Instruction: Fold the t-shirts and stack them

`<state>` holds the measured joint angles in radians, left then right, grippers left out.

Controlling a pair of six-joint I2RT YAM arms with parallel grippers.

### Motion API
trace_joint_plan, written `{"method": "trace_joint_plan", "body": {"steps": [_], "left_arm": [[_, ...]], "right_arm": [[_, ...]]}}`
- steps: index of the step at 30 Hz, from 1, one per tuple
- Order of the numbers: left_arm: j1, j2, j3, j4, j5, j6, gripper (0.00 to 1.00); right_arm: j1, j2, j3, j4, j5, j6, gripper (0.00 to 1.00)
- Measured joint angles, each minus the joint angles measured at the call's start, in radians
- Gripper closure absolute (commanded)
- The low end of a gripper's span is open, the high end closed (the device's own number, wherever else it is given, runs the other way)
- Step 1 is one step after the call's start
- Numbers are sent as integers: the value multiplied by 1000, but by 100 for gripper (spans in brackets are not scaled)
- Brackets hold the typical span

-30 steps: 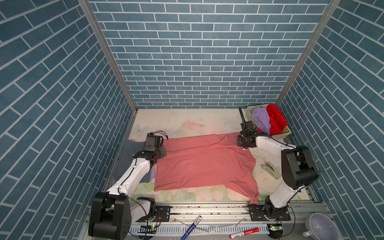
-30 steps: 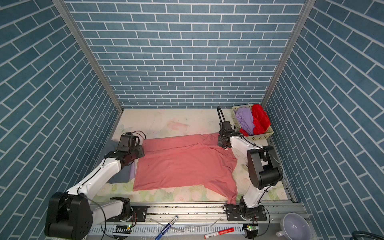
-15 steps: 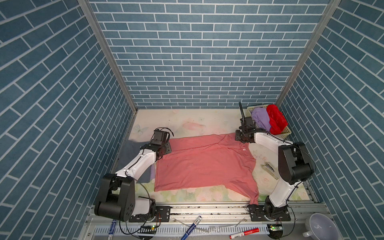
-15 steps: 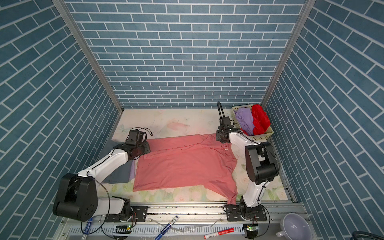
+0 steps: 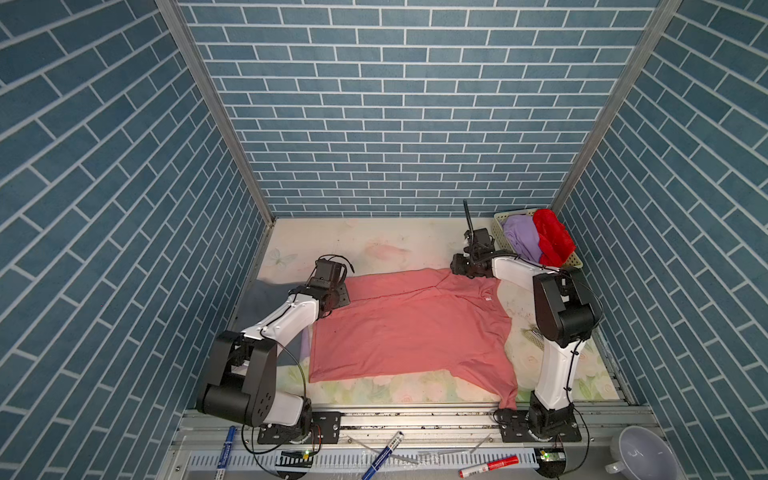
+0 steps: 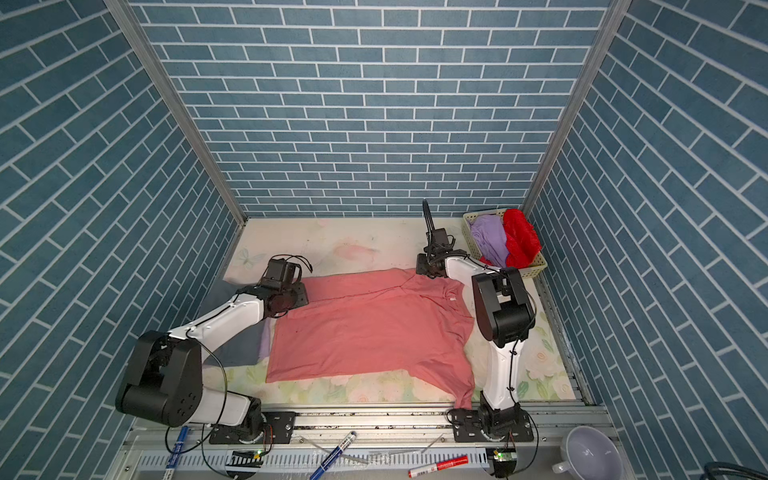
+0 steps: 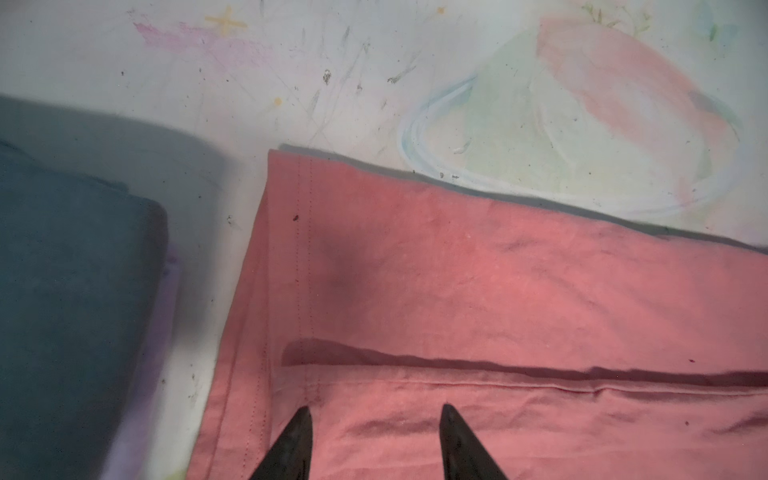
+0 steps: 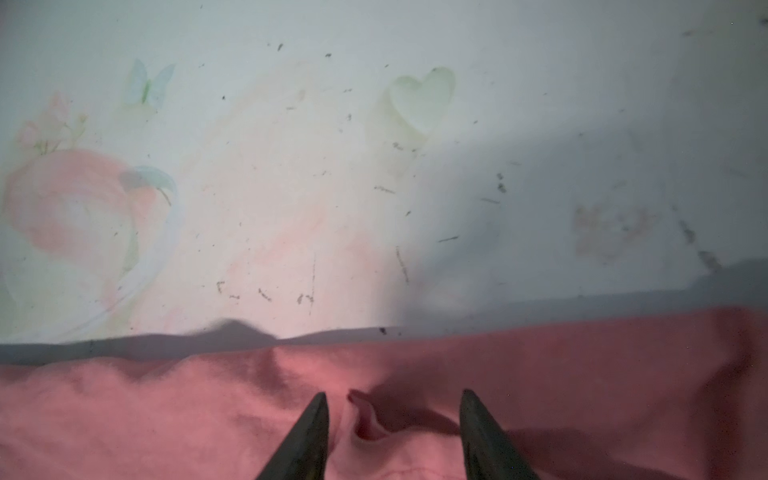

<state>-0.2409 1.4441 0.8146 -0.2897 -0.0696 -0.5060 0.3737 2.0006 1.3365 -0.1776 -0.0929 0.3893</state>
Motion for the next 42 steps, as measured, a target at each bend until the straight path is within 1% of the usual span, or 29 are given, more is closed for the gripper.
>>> {"method": "trace_joint_plan", "body": {"steps": [3,4,7,8,13,15,20,21,23,24,25,27,30,33,36,38,40,42], "left_arm": [[0,5,0,0,0,0,49],[0,5,0,0,0,0,49],[0,5,0,0,0,0,49],[0,5,0,0,-1,0,49],[0,5,0,0,-5,0,49],[0,5,0,0,-6,0,49],[0,5,0,0,-8,0,49],[0,5,0,0,-8,0,49],[0,6,0,0,-9,0,49],[0,7,0,0,-8,0,49],[0,9,0,0,-8,0,49],[0,13,0,1,-8,0,49],[0,24,0,4,-8,0,49],[0,37,2,4,-7,0,49],[0,45,5,9,-3,0,49],[0,45,6,13,2,0,49],[0,45,6,14,4,0,49],[0,45,6,15,5,0,48]], "right_arm": [[14,15,0,-1,-8,0,54],[19,21,0,-3,-10,1,62],[27,31,9,-20,-9,10,88],[27,31,11,-25,-6,9,93],[42,15,11,-64,50,32,100],[54,-18,3,-90,78,49,100],[109,-172,-71,-135,149,141,100],[124,-195,-86,-148,159,163,94],[159,-219,-109,-177,179,205,92],[178,-223,-118,-198,189,227,86],[196,-225,-127,-220,200,249,75],[224,-230,-143,-266,222,286,65],[253,-257,-149,-322,256,314,62],[253,-317,-149,-335,302,312,53],[242,-352,-143,-322,362,285,51],[227,-329,-119,-321,391,255,51],[200,-273,-79,-314,410,220,51],[167,-215,-50,-294,407,185,52]]}}
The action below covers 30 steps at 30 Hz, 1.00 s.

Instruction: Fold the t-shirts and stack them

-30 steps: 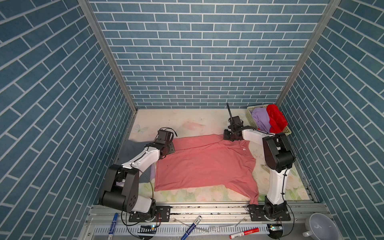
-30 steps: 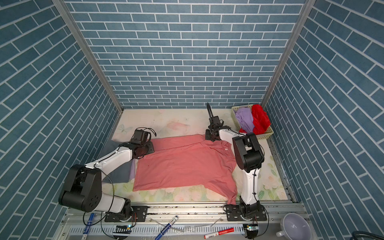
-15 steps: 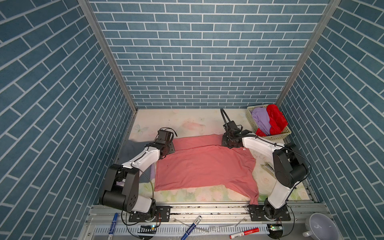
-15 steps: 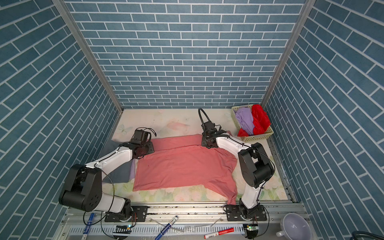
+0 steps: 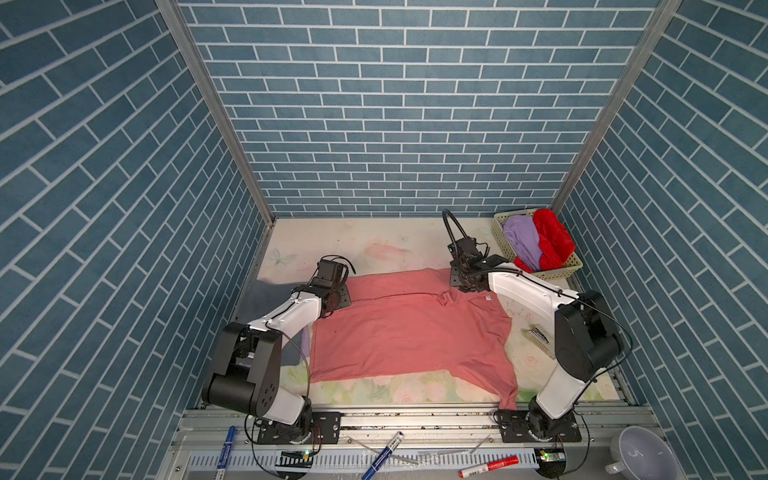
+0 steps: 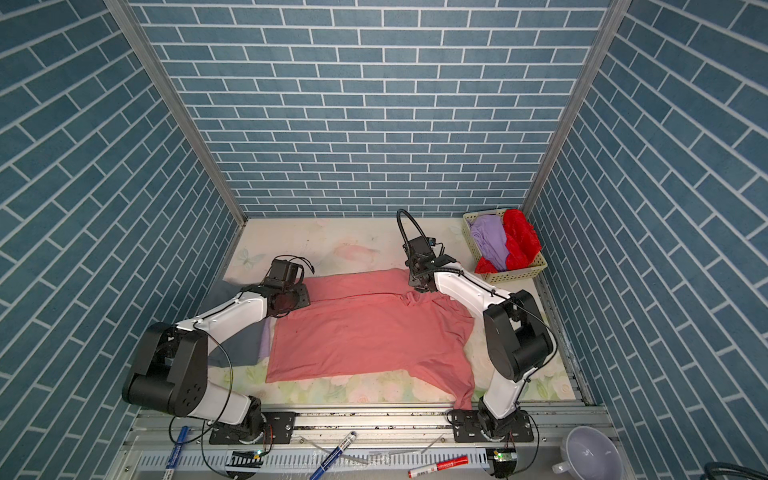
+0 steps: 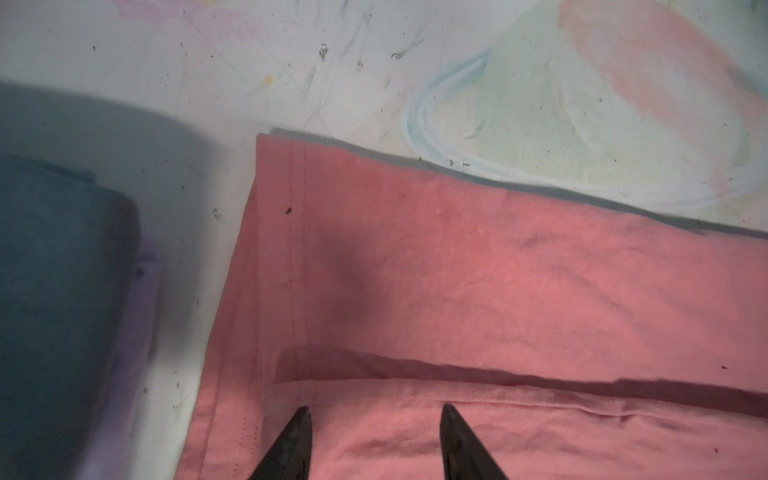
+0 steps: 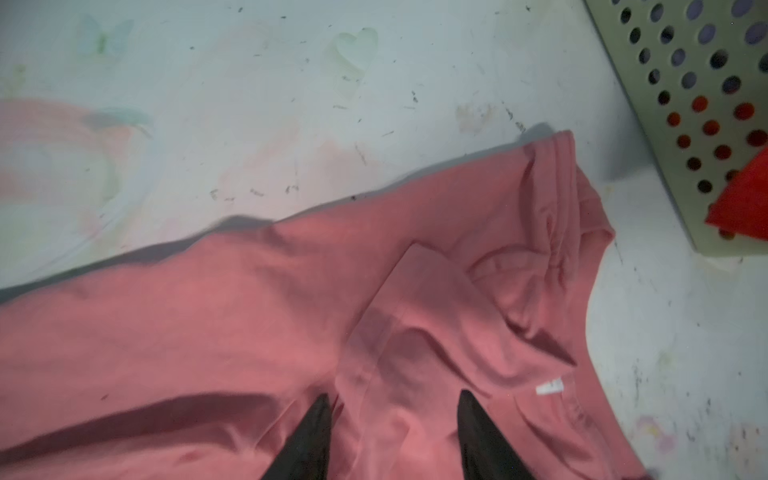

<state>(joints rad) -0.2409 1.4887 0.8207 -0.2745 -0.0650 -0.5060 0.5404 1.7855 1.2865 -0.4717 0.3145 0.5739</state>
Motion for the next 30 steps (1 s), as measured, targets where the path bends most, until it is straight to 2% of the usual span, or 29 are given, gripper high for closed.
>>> {"method": "trace_joint_plan", "body": {"steps": [8,16,19,22,24,26,30], "left_arm": [[0,-10,0,0,-1,0,48],[0,-9,0,0,-1,0,48],[0,-8,0,0,-1,0,48],[0,-7,0,0,-1,0,48],[0,-7,0,-1,-1,1,48],[0,-7,0,-1,-1,1,48],[0,-7,0,0,-1,1,47]], "right_arm": [[-127,143,25,69,-91,-81,54],[-128,212,61,114,-166,-139,54],[-127,238,82,119,-173,-154,60],[-127,251,88,119,-173,-164,81],[-127,251,89,118,-171,-167,90],[-127,250,89,117,-164,-163,94],[-127,210,65,118,-154,-162,95]]}}
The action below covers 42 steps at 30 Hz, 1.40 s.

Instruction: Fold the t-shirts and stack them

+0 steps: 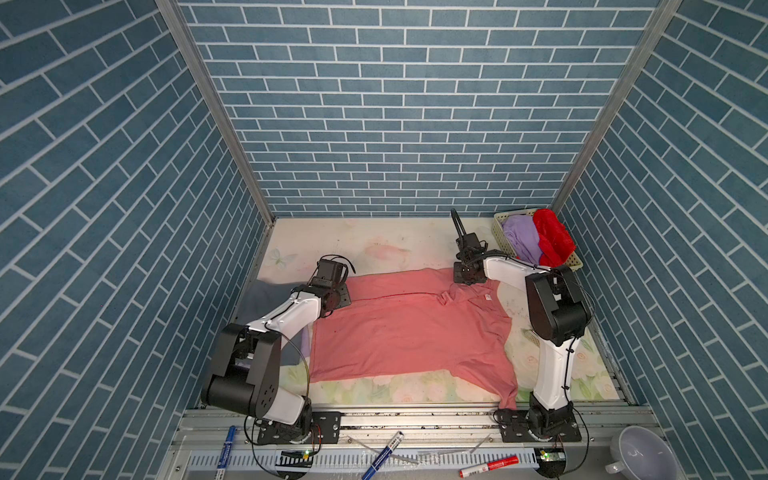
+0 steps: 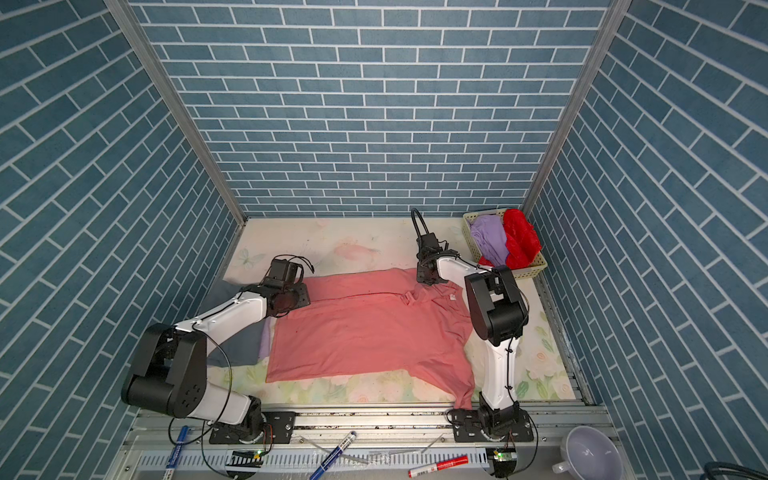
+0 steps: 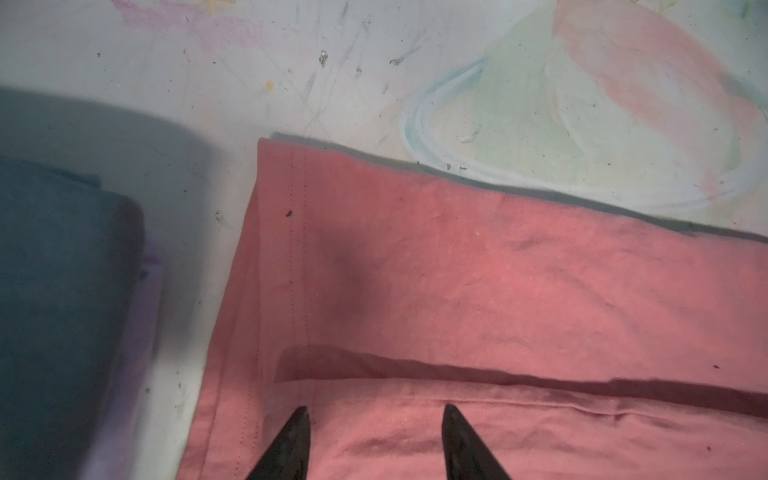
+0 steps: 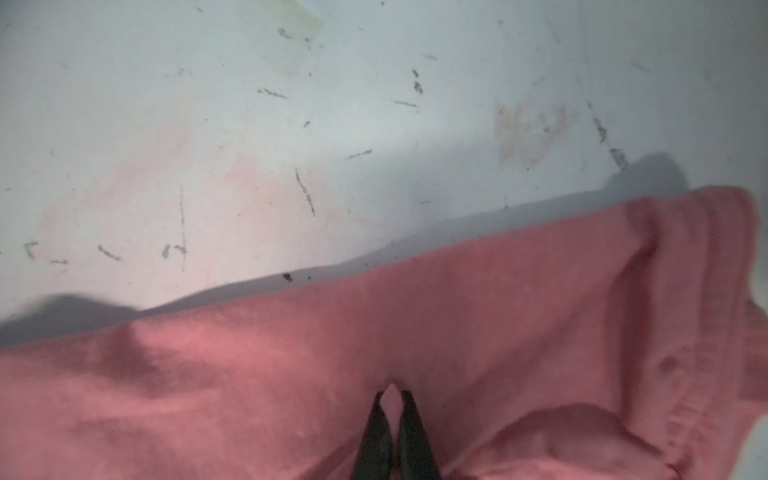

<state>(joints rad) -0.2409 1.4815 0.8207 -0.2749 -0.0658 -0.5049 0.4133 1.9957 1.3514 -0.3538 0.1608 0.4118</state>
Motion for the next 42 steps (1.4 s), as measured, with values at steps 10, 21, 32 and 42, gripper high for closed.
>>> {"method": "trace_joint_plan", "body": {"steps": [10,21,32,42], "left_arm": [[0,26,10,3,7,3,47],[0,49,26,4,12,8,47],[0,73,38,13,42,18,46],[0,73,47,26,61,20,46]], "right_arm": [[5,-338,-211,10,-21,68,99],[116,-541,-483,-179,87,265,60],[109,-571,-448,-249,258,286,58],[131,-425,-396,43,-43,215,72]]}}
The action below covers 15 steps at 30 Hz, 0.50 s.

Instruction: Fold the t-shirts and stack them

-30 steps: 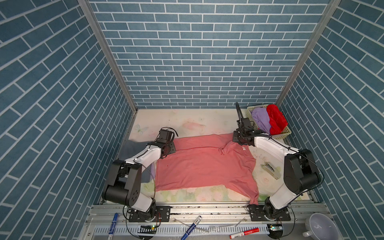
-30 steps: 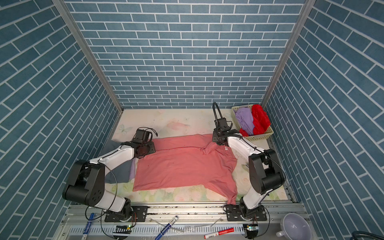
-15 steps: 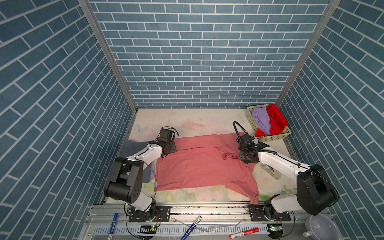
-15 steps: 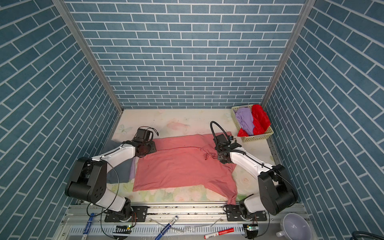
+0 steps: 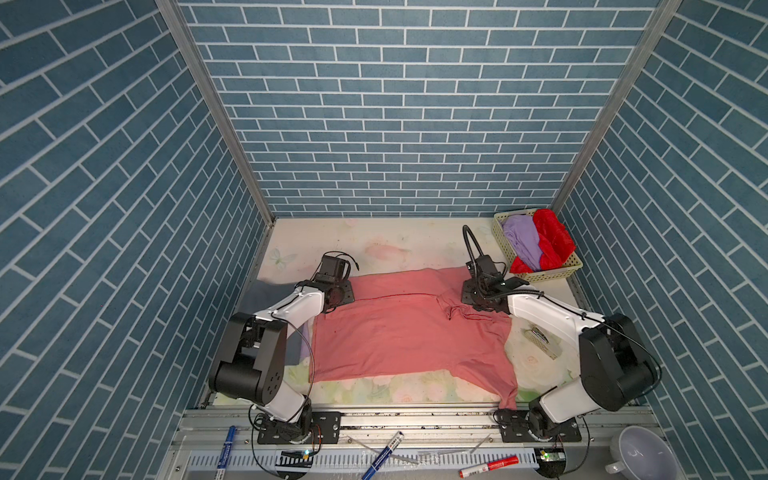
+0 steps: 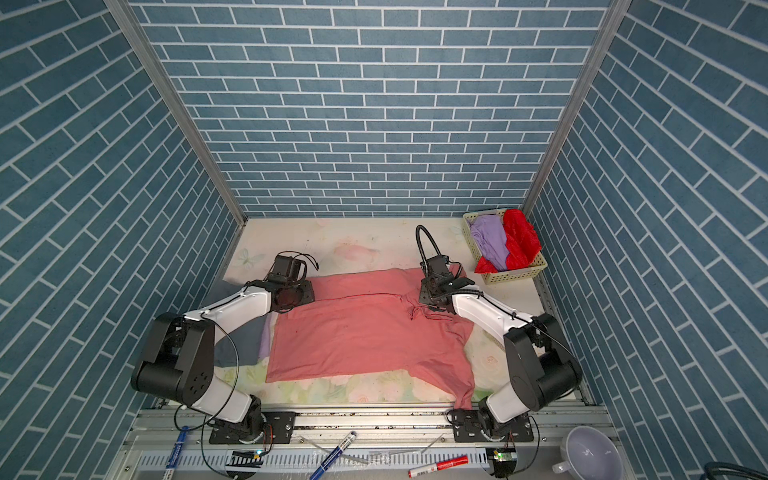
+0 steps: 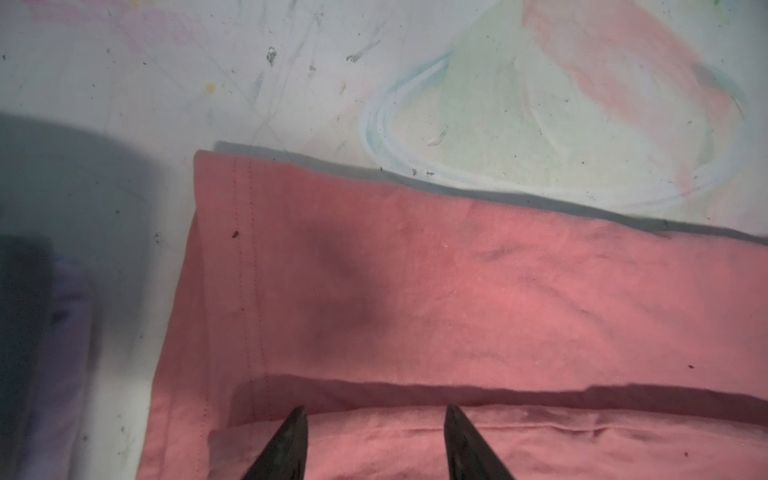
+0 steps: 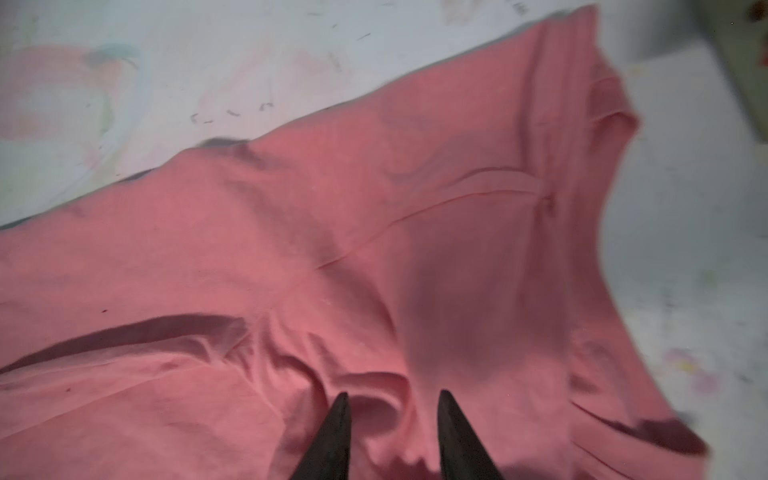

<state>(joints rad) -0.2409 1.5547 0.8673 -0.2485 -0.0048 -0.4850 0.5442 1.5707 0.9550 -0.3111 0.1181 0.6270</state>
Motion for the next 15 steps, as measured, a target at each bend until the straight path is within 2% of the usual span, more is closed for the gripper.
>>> {"method": "trace_joint_plan", "body": {"steps": [4,8,15], "left_arm": [[0,0,0,0,2,0,45],[0,0,0,0,-1,0,45],[0,2,0,0,-2,0,44]], "right_arm": [[21,85,2,20,-85,1,79],[40,91,2,-18,-124,11,83],[60,3,-48,-60,-181,57,81]]}}
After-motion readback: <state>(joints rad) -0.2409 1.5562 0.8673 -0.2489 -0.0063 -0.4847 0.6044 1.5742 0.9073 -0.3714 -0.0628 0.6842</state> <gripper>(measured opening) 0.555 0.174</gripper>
